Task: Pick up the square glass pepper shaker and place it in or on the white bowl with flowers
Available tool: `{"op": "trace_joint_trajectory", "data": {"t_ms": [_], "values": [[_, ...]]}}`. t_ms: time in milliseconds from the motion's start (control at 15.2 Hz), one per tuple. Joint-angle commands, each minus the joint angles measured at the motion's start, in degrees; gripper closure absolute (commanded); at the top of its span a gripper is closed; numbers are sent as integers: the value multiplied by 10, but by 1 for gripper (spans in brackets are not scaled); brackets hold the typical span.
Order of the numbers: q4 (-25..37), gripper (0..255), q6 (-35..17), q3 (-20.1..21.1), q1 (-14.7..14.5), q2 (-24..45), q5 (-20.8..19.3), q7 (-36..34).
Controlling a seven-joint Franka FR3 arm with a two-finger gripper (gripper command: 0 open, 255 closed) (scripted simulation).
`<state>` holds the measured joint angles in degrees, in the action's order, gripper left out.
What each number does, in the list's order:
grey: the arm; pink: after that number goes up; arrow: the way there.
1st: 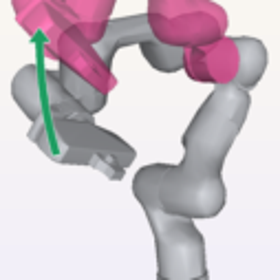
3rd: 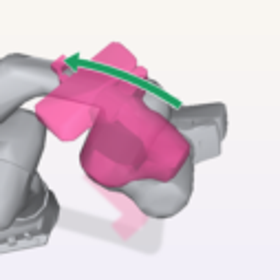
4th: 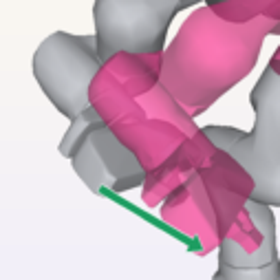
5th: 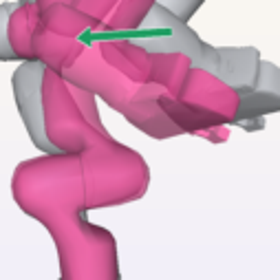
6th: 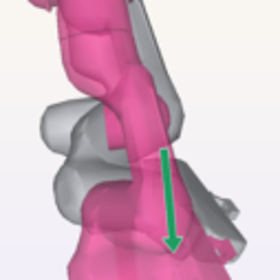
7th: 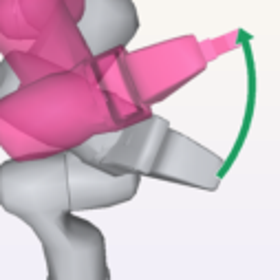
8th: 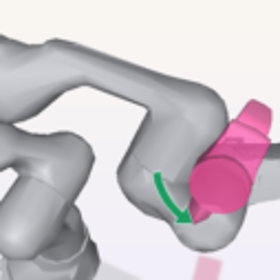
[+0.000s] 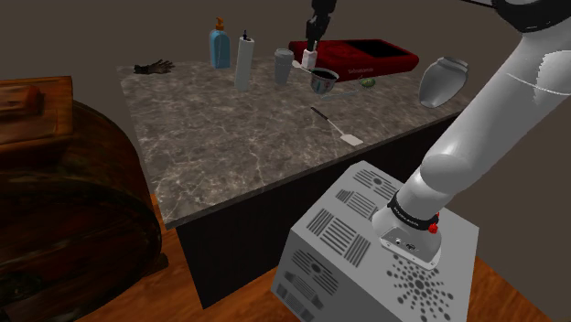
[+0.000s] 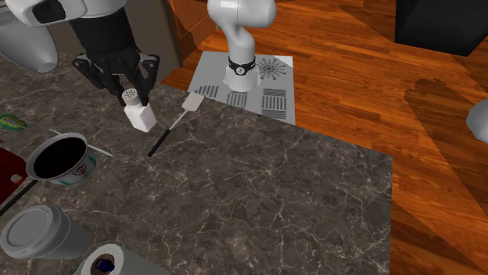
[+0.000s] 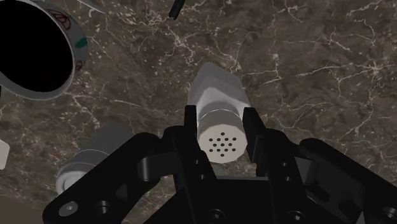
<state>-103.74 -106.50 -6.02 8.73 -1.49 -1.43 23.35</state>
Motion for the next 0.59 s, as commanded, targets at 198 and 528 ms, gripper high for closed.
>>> {"op": "trace_joint_trajectory", "data": {"t_ms": [198,528], "values": [[76,255,18,-31,32,58,13,67],[178,255,49,-56,69,130,35,130]]}}
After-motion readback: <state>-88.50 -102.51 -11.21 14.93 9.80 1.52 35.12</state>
